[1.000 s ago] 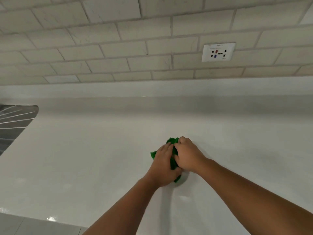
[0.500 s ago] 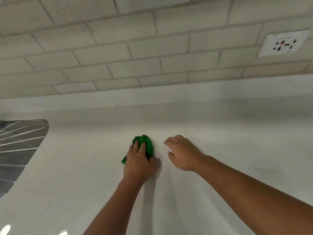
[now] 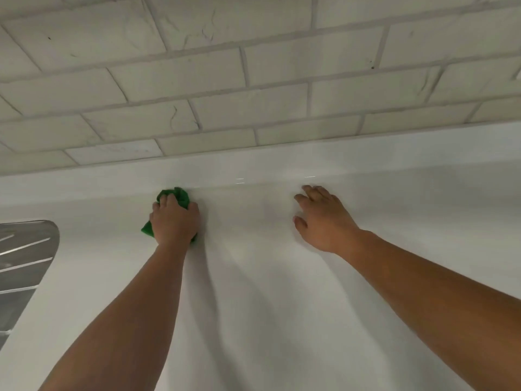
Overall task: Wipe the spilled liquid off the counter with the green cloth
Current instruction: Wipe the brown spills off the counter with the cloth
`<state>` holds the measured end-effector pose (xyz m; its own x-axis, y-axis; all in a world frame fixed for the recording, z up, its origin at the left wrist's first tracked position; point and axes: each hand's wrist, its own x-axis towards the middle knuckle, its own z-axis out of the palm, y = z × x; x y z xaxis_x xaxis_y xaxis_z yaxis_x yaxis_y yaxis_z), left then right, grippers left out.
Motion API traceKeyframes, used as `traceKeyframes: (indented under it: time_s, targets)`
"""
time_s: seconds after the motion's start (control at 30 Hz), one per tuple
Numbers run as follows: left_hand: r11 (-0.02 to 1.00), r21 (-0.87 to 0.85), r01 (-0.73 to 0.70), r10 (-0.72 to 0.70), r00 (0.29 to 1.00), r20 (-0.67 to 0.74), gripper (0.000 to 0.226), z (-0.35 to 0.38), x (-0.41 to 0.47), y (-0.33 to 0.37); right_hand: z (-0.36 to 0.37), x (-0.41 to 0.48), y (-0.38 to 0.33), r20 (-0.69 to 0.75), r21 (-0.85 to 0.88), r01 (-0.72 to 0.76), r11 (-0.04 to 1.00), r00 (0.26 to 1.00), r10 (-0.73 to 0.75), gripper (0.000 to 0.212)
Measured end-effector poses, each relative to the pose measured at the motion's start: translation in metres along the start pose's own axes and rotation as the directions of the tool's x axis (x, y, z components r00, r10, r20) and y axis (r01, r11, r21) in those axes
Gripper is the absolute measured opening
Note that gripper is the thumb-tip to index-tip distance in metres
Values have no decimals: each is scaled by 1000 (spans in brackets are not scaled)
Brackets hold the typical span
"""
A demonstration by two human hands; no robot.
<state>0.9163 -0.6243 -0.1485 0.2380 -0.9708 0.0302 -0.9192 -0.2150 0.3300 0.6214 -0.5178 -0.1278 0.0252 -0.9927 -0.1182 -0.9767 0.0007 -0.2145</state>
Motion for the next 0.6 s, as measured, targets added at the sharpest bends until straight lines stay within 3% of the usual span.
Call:
traceKeyframes:
  time_s: [0.33, 0.47, 0.6]
  targets:
    - [948, 7, -319, 318, 946, 68, 66, 48, -51, 111, -5, -1, 33, -68, -26, -63, 998, 996, 61, 51]
    - [868, 8, -496, 492, 862, 121, 64, 59, -80, 156, -8, -9, 45, -69, -46, -90, 995, 994, 87, 50]
    - [753, -90, -652, 655, 727, 207, 64, 66, -95, 187, -9, -24, 60, -39, -59, -140, 988, 990, 138, 50]
